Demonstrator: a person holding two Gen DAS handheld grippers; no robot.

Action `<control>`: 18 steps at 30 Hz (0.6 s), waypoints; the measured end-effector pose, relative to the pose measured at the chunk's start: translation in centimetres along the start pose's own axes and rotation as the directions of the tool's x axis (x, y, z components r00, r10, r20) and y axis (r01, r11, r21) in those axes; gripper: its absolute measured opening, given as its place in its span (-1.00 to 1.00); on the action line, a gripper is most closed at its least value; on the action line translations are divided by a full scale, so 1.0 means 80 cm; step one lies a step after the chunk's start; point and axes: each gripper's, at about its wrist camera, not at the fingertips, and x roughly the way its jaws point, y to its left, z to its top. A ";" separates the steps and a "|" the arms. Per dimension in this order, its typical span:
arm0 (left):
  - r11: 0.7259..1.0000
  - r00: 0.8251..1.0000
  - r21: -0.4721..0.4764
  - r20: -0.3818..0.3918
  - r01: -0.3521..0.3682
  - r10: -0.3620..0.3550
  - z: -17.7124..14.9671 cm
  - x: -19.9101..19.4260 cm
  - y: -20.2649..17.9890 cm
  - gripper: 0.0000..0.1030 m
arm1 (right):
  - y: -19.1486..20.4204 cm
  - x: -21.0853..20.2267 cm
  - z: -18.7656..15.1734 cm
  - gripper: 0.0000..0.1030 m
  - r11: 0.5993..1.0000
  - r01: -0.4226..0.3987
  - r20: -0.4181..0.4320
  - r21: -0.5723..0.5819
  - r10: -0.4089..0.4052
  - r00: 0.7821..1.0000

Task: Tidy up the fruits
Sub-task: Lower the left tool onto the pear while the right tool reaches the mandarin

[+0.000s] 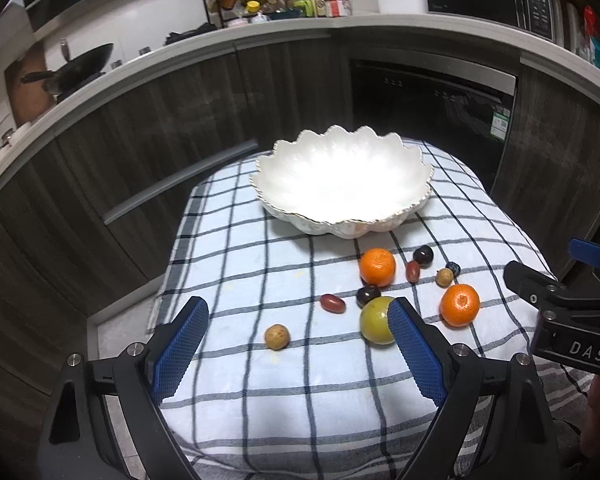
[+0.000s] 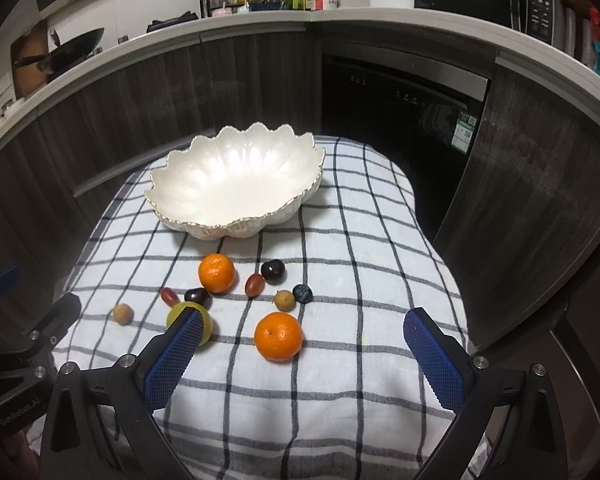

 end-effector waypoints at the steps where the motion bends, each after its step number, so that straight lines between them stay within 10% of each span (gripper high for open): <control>1: 1.000 1.000 0.005 -0.006 0.007 -0.007 0.000 0.004 -0.003 0.78 | -0.001 0.004 -0.001 0.93 1.000 -0.003 -0.011 -0.001 0.003 1.000; 18: 0.988 0.987 0.108 -0.130 0.106 -0.092 -0.015 0.070 -0.044 0.54 | 0.000 0.066 -0.011 0.77 1.000 -0.018 -0.128 -0.023 0.015 0.992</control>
